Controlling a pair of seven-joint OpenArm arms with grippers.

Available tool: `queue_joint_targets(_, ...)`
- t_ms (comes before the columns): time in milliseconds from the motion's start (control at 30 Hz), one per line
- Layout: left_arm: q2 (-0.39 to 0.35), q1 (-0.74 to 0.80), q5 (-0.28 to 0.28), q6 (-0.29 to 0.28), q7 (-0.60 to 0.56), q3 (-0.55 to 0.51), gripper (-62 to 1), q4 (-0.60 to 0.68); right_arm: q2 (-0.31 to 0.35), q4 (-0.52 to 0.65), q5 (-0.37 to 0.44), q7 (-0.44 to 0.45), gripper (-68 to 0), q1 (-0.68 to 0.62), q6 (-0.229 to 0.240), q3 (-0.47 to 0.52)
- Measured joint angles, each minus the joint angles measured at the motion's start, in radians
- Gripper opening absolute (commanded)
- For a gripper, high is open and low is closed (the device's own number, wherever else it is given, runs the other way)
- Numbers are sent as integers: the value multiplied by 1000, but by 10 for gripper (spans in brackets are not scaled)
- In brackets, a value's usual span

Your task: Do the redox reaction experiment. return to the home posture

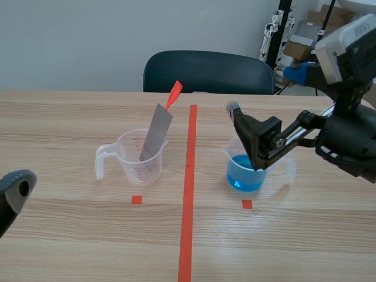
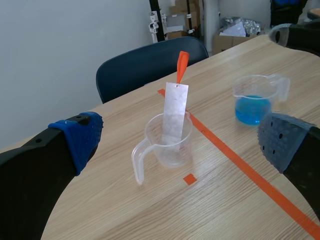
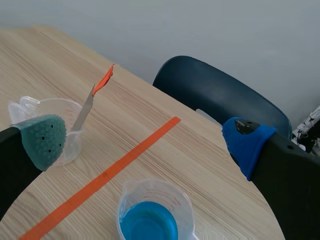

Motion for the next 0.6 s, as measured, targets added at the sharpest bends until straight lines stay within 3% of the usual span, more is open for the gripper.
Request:
queue_joint_targets(200, 138, -11, 108, -4, 17, -6, 14, 40, 3, 122, -26, -38, 4, -68, -1, 92)
queue_joint_targets(300, 169, -10, 158, -9, 10, -6, 14, 60, 3, 192, -26, -63, 4, -90, 0, 125)
queue_joint_targets(400, 135, -10, 145, -11, 11, -6, 14, 60, 3, 238, -26, -67, 4, -133, 0, 153)
queue_joint_targets(500, 64, -10, 74, -10, 16, -6, 14, 60, 3, 268, -26, -66, 4, -188, -1, 173)
queue_joint_targets(600, 35, -10, 73, -11, 77, -6, 14, 60, 3, 282, -26, -60, 4, -229, 0, 180)
